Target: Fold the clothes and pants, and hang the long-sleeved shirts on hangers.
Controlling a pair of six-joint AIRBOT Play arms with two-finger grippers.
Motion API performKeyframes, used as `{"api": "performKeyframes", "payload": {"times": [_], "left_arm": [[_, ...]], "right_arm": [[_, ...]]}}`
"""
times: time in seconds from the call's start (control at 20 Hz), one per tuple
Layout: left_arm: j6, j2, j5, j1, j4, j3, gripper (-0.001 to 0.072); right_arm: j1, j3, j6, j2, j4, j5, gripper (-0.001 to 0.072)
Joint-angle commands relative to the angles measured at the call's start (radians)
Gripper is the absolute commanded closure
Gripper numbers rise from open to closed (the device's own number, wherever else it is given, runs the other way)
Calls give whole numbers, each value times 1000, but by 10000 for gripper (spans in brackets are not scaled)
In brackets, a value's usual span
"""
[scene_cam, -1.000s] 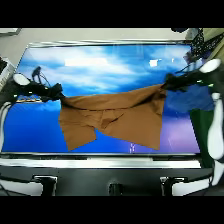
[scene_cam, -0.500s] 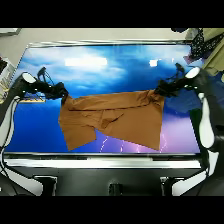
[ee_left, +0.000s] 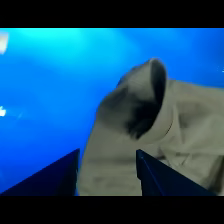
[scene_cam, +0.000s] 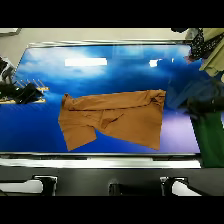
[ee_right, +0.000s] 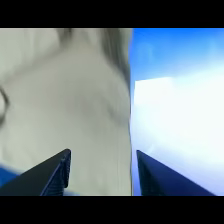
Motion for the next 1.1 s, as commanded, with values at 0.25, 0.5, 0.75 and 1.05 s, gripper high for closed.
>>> {"api": "performKeyframes", "payload": {"times": [0.25, 0.5, 0.75, 1.05], "left_arm": [[11, 251, 23, 126, -15, -413, 294], [11, 251, 16, 113, -24, -416, 294], [12, 250, 20, 112, -23, -416, 294], [31, 250, 38, 112, -23, -417, 294]], "right_arm": [[-41, -641, -148, 200, 88, -158, 228], [-41, -727, -195, 197, 124, -225, 227], [-41, -727, -199, 197, 186, -254, 227], [-17, -727, -169, 197, 195, -247, 228]]}}
